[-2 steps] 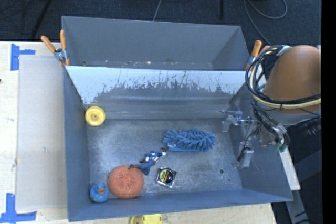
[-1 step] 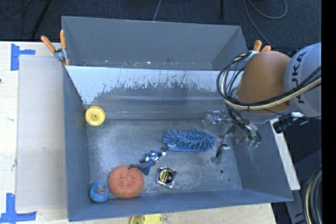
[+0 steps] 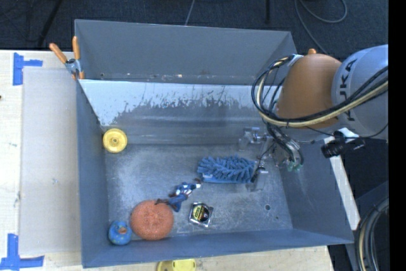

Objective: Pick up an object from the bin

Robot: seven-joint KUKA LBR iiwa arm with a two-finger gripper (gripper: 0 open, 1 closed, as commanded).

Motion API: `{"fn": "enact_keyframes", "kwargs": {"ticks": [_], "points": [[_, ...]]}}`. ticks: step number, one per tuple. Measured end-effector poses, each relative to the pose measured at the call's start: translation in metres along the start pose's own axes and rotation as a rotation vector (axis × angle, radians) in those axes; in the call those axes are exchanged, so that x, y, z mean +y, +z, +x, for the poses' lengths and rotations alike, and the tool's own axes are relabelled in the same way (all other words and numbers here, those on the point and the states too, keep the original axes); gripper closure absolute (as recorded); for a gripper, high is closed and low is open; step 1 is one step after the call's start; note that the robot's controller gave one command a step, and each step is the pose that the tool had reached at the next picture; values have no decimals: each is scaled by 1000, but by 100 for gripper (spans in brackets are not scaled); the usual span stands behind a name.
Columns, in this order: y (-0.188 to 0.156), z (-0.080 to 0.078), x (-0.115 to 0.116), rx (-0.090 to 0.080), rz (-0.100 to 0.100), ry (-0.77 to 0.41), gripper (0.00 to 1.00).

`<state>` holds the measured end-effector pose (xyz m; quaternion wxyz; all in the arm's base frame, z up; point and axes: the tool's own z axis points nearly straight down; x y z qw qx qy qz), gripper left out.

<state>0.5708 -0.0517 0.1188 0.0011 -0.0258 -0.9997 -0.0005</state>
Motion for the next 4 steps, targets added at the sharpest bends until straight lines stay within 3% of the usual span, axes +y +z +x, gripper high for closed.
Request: {"fn": "enact_keyframes", "kwargs": {"ticks": [1, 2, 3, 4], "points": [[1, -7, 35, -3, 1, -134, 0], [50, 4, 34, 0, 0, 63, 0], [49, -16, 45, -4, 1, -46, 100], [49, -16, 45, -4, 1, -46, 100]]}}
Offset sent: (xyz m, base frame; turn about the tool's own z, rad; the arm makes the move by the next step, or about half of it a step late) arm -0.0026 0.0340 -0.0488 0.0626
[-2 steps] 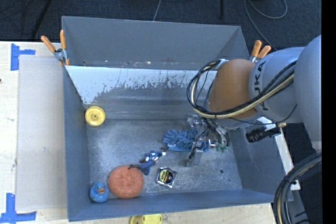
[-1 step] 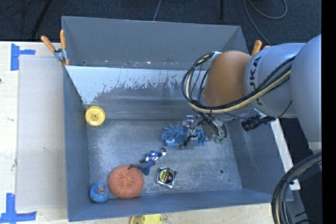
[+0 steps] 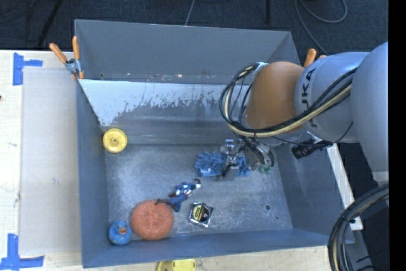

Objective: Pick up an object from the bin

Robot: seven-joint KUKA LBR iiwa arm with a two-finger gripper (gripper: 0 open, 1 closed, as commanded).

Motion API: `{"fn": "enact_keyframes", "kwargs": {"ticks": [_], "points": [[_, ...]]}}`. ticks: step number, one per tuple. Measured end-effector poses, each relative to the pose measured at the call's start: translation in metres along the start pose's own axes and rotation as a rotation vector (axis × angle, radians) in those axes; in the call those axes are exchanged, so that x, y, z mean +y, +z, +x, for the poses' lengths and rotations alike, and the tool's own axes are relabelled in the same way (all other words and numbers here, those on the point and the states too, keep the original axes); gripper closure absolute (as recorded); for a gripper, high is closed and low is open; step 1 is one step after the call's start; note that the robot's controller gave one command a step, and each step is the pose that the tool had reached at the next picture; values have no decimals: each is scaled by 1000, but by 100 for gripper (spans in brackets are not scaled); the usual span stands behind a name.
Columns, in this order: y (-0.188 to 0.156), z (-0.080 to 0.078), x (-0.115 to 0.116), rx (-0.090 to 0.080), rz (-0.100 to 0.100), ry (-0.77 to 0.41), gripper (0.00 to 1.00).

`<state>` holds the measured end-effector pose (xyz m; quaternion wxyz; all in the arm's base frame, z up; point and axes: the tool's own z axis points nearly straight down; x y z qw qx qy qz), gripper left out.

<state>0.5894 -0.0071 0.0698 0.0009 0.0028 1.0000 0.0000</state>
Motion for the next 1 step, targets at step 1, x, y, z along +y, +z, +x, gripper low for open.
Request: {"fn": "enact_keyframes", "kwargs": {"ticks": [1], "points": [[-4, 1, 0, 5, 0, 0, 100]]}}
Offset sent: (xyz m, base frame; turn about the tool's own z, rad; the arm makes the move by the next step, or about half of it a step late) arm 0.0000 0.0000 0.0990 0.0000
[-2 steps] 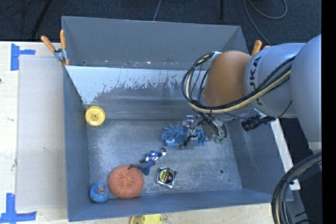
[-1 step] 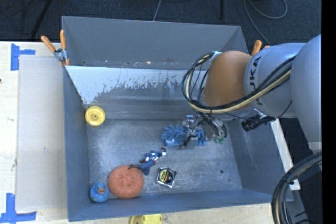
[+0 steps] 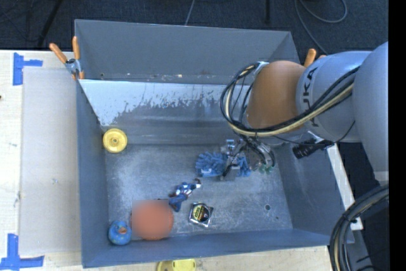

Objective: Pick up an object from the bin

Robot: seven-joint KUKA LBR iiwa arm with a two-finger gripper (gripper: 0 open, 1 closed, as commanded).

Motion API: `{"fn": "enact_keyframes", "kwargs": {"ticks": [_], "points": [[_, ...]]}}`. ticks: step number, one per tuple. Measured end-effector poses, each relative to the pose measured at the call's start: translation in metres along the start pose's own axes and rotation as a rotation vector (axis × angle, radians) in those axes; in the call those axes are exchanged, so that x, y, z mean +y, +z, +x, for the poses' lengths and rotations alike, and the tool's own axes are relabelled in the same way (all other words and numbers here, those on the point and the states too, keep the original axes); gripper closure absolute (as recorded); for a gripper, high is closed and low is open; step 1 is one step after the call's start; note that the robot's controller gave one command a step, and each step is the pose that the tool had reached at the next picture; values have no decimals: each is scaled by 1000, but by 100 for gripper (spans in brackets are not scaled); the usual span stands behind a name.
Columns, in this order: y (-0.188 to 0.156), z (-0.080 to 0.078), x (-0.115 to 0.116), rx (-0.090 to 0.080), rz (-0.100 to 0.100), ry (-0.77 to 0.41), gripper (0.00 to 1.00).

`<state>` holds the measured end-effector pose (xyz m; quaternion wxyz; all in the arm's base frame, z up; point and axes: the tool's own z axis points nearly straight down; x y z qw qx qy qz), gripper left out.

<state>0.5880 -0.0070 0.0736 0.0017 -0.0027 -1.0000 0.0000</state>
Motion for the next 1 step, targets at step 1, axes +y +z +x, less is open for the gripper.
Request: {"fn": "enact_keyframes", "kwargs": {"ticks": [1], "points": [[-18, 2, 0, 7, 0, 0, 100]]}}
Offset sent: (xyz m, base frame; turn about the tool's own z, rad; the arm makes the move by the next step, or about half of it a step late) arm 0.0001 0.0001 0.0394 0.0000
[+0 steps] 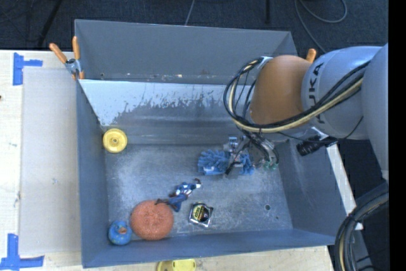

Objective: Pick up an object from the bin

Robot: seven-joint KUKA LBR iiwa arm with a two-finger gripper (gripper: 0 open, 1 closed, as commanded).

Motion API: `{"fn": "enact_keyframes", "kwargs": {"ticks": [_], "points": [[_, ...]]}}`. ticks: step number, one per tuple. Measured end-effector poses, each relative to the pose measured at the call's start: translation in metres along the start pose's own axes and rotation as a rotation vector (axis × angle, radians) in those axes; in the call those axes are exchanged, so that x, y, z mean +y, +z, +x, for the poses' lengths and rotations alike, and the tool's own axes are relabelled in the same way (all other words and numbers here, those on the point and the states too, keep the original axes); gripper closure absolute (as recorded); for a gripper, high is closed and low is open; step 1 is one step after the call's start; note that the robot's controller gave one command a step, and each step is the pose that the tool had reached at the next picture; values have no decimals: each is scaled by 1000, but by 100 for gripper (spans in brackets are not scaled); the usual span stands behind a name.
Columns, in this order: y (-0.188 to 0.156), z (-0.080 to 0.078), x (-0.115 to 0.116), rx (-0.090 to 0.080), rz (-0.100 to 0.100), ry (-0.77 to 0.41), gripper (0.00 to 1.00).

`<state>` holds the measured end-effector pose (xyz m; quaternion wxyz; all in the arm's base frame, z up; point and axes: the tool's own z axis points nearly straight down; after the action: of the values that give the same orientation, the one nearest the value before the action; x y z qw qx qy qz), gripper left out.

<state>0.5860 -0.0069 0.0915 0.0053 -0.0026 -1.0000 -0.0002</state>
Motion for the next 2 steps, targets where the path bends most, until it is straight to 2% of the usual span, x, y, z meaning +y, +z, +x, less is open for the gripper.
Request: {"fn": "enact_keyframes", "kwargs": {"ticks": [2], "points": [[-40, -2, 0, -15, 0, 0, 100]]}}
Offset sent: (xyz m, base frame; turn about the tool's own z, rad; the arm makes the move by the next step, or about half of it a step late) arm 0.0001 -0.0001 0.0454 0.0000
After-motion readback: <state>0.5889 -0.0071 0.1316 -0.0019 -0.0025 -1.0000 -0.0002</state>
